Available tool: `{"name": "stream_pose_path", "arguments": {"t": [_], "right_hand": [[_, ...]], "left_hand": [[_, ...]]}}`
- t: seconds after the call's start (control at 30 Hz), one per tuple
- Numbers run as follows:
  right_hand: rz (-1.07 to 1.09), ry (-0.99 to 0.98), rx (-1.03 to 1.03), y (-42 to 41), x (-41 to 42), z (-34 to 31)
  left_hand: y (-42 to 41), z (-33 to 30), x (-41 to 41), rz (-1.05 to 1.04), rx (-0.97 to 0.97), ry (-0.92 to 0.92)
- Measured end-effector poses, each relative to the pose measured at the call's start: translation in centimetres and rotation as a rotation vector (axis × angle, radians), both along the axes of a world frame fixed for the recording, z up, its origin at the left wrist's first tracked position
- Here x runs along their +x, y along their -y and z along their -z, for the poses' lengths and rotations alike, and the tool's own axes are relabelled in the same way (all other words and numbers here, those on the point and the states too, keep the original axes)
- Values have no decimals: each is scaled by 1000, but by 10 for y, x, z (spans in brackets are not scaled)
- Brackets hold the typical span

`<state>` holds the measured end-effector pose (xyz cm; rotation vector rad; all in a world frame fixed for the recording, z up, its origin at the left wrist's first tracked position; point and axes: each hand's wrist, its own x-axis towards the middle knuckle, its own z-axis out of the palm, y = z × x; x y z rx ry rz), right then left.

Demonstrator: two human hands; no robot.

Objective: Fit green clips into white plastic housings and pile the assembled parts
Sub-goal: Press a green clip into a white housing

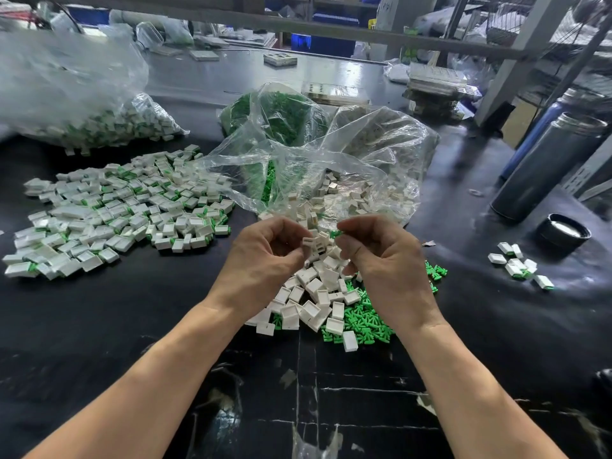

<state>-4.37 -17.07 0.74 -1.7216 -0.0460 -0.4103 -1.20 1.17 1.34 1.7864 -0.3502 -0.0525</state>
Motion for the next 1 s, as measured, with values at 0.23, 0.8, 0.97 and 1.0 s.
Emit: {"name": "stream_pose_path", "arguments": {"t": [0.23,0.8,0.97,1.0], "right_hand": [[-21,33,-121,-7,-2,3],[-11,6,-212,-3,-1,5],[-42,-26,-235,0,-2,4],[-48,-33,-237,0,-2,3]], "left_hand": [[4,4,0,30,24,9],[3,8,0,35,57,12],[2,9,1,39,45,16],[2,9,1,38,45,16]]}}
